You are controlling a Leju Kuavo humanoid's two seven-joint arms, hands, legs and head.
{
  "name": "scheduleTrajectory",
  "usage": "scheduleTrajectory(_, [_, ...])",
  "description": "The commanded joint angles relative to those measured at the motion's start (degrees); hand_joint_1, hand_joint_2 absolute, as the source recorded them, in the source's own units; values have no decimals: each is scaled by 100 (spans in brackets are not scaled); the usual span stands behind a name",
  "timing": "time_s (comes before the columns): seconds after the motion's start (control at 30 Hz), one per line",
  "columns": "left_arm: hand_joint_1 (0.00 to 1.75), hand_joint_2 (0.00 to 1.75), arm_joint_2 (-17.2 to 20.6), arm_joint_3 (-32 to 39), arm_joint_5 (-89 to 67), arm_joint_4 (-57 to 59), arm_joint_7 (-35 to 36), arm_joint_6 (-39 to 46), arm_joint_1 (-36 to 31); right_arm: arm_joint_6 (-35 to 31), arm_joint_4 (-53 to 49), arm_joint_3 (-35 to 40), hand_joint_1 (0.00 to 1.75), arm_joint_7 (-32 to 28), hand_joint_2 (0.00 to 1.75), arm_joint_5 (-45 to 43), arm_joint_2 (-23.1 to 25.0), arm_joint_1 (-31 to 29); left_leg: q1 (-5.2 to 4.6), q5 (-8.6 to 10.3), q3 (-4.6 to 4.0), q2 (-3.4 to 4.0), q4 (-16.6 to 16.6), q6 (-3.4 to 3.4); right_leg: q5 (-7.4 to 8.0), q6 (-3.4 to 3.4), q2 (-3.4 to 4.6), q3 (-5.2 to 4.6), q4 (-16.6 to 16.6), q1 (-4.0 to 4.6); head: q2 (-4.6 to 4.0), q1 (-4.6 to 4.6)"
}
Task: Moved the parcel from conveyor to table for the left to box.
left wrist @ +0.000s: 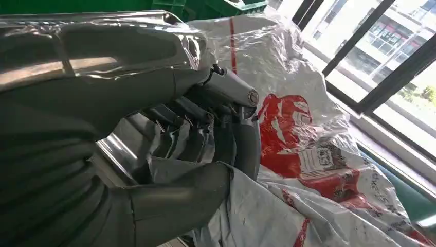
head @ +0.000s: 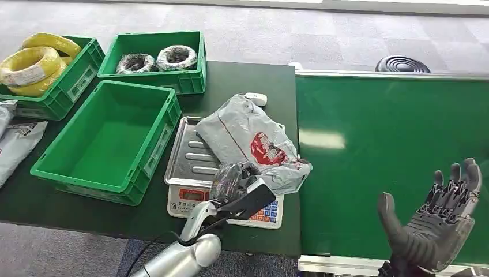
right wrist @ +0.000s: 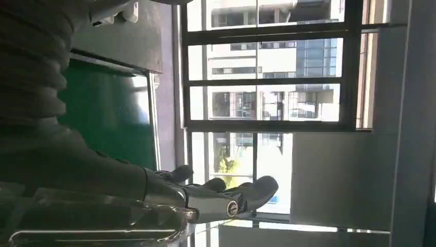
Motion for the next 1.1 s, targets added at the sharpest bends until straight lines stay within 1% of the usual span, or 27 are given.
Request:
scheduleTrajectory(0.03, [175, 175, 101, 139, 58, 268, 15, -31, -62, 48, 252, -40, 0, 61, 175, 54, 130, -108, 2, 6, 8, 12, -13, 4, 9, -13, 2, 4, -12, 5, 0, 0])
scheduleTrajectory(0.1, [175, 175, 101, 139, 58, 268, 15, -31, -62, 48, 252, -40, 0, 61, 175, 54, 130, -108, 1, 9, 9, 14, -17, 6, 12, -15, 3, 4, -16, 4, 0, 0])
scheduleTrajectory(0.17, [175, 175, 139, 321, 250, -14, -121, 53, 53, 37, 245, -76, 0, 61, 175, 85, 138, -70, 0, 9, 9, 16, -16, 7, 13, -15, 4, 4, -16, 4, 0, 0])
scheduleTrajectory(0.23, [175, 175, 310, 540, 388, -713, -201, 115, 184, -16, 228, -114, 0, 41, 175, 58, 73, 9, 1, 7, 9, 16, -16, 7, 11, -14, 5, 4, -15, 4, 0, 0])
scheduleTrajectory(0.27, [175, 175, 241, 791, 432, -1281, -303, 205, 421, -70, 213, -146, 0, 24, 175, 37, 7, 80, 0, 9, 9, 20, -19, 7, 14, -16, 7, 3, -17, 5, 0, 0])
scheduleTrajectory(0.3, [175, 175, 336, 919, 223, -2088, -96, 167, 573, -82, 171, -192, 0, -49, 175, -54, -52, 182, 0, 10, 9, 22, -21, 8, 14, -18, 8, 2, -18, 5, 0, 0])
scheduleTrajectory(0.33, [175, 175, 457, 1071, 131, -2700, -53, 200, 595, -117, 146, -226, 0, -94, 175, -88, -90, 245, 1, 1, -2, 17, -6, 5, 5, -12, 6, -6, -5, 4, 0, 0])
scheduleTrajectory(0.4, [175, 175, 696, 1468, -80, -3561, 174, -81, 498, -200, 111, -269, 0, -173, 175, -171, -164, 367, 2, 0, -14, 11, 3, 4, 2, -13, -1, -17, 3, 5, 0, -2])
scheduleTrajectory(0.43, [175, 175, 782, 1684, -72, -3820, 199, -84, 427, -231, 102, -271, 0, -188, 175, -184, -206, 414, 4, 1, -14, 15, 2, 5, 4, -18, 0, -19, 3, 8, 0, 0])
scheduleTrajectory(0.5, [175, 175, 979, 2335, -196, -4257, 178, 41, 185, -305, 100, -242, 0, -239, 175, -241, -315, 532, 4, 0, -23, 16, 7, 0, 4, -11, 8, -27, 9, 6, 0, 0])
scheduleTrajectory(0.53, [175, 175, 1057, 2540, -102, -4313, 219, -113, 65, -332, 100, -223, 0, -269, 175, -272, -345, 562, 5, 0, -19, 24, 5, 1, 6, -17, 13, -26, 8, 8, 0, 0])
scheduleTrajectory(0.57, [175, 175, 1036, 2787, -69, -4355, 215, -178, 18, -346, 108, -204, 0, -282, 175, -281, -362, 575, 4, 1, -19, 26, 5, 0, 6, -13, 17, -28, 10, 6, 0, -2])
scheduleTrajectory(0.6, [175, 175, 1186, 3161, -107, -4350, 242, -84, -182, -339, 174, -133, 0, -244, 175, -278, -420, 569, 4, 4, -16, 35, 0, 1, 10, -20, 19, -29, 8, 8, 0, 0])
scheduleTrajectory(0.63, [175, 175, 1186, 3304, -40, -4348, 233, -145, -228, -356, 203, -114, 0, -254, 175, -280, -426, 558, 6, 2, -17, 28, 5, 0, 8, -14, 17, -29, 10, 8, 0, 0])
scheduleTrajectory(0.67, [175, 175, 1242, 3639, -71, -4273, 167, -170, -333, -395, 293, -28, 0, -243, 175, -293, -500, 500, 5, 3, -15, 24, 3, 0, 8, -12, 14, -24, 9, 8, 0, -2])
scheduleTrajectory(0.73, [175, 175, 1301, 3803, -91, -4196, 149, -162, -393, -400, 368, 9, 0, -241, 175, -325, -530, 429, 6, 5, -6, 29, -3, 0, 10, -13, 18, -17, 4, 9, 0, 0])
scheduleTrajectory(0.77, [175, 175, 1417, 4022, -89, -4063, 218, -52, -483, -384, 450, 34, 0, -203, 175, -337, -550, 340, 5, 4, -4, 23, -4, 1, 8, -10, 14, -12, 4, 8, 0, 0])
scheduleTrajectory(0.8, [175, 175, 1563, 4204, -78, -3910, 260, 10, -569, -378, 494, 40, 0, -177, 175, -340, -537, 277, 5, 9, 2, 36, -13, 4, 15, -16, 22, -11, -3, 9, 0, 0])
scheduleTrajectory(0.87, [175, 175, 1610, 4274, -76, -3844, 280, 29, -603, -373, 505, 43, 0, -165, 175, -341, -532, 257, 4, 12, 6, 38, -15, 4, 16, -17, 23, -9, -4, 9, 0, 0])
scheduleTrajectory(0.9, [175, 175, 1736, 4582, -21, -3604, 221, -34, -704, -364, 528, 42, 0, -104, 175, -306, -501, 195, 5, 16, 6, 40, -19, 6, 22, -21, 22, -8, -10, 11, 0, 2])
scheduleTrajectory(0.93, [175, 175, 1826, 4780, -141, -3433, 411, 67, -739, -349, 533, 43, 0, -69, 175, -310, -484, 170, 5, 6, 4, 22, -6, 1, 7, -10, 13, -1, 3, 7, 0, 4])
scheduleTrajectory(0.97, [175, 175, 1945, 5044, 2, -3226, 269, -33, -774, -342, 531, 45, 0, -35, 175, -292, -466, 140, 4, 13, 7, 39, -17, 2, 16, -18, 24, -4, -3, 8, 0, 0])
scheduleTrajectory(1.0, [175, 175, 2068, 5273, -43, -2980, 373, 12, -786, -312, 549, 53, 0, 32, 175, -271, -457, 104, 3, 8, 11, 40, -13, 0, 11, -15, 27, -3, 2, 7, 0, 0])
scheduleTrajectory(1.03, [175, 175, 2124, 5413, 58, -2832, 266, -26, -792, -307, 561, 46, 0, 62, 175, -248, -439, 79, 3, 13, 18, 50, -23, 1, 18, -21, 35, -4, -5, 8, 0, 0])
scheduleTrajectory(1.1, [175, 175, 2151, 5626, 42, -2633, 181, -81, -739, -281, 575, 38, 0, 107, 175, -208, -420, 65, 0, 10, 16, 32, -16, 0, 8, -15, 21, 2, 2, 3, 0, 0])
